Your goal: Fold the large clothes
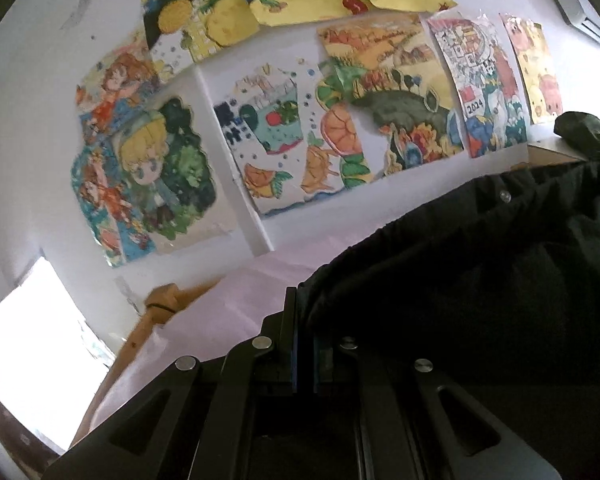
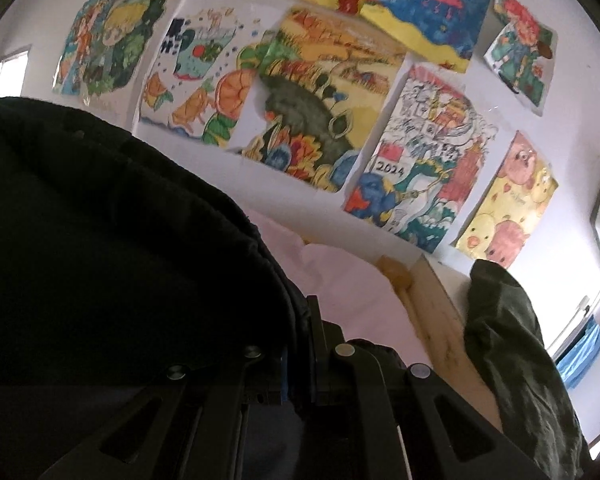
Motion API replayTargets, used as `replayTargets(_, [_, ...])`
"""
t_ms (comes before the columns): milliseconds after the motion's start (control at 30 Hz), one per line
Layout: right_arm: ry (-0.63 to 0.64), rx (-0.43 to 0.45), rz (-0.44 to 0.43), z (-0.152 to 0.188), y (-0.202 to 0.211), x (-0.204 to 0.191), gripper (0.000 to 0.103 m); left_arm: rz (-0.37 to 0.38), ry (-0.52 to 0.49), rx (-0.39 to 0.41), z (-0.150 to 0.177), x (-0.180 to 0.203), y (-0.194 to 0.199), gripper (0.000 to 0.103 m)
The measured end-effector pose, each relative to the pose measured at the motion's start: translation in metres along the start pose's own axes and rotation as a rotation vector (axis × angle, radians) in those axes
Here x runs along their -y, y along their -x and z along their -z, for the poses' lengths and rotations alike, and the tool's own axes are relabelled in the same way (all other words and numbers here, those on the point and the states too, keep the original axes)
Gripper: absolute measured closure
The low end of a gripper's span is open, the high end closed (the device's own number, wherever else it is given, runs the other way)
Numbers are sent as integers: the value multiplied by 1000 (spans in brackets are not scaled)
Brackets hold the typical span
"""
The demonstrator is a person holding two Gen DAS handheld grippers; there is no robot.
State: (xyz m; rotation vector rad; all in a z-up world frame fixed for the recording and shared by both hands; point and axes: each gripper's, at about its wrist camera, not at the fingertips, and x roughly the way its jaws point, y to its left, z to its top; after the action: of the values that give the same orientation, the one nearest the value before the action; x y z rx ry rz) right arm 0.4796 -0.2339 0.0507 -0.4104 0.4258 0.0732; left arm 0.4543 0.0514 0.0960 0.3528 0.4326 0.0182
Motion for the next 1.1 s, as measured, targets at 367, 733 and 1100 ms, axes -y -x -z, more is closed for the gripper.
replayTargets(367, [49, -45, -43, 6, -47, -6, 95, 24, -22, -87, 14, 11, -58, 99])
replayTargets(733, [79, -56, -74, 15, -75, -12, 87, 113, 52, -165, 24, 6, -93, 99])
replayTargets(1100, [-36, -9, -175, 16, -64, 10, 47, 244, 197, -178, 25, -20, -85, 82])
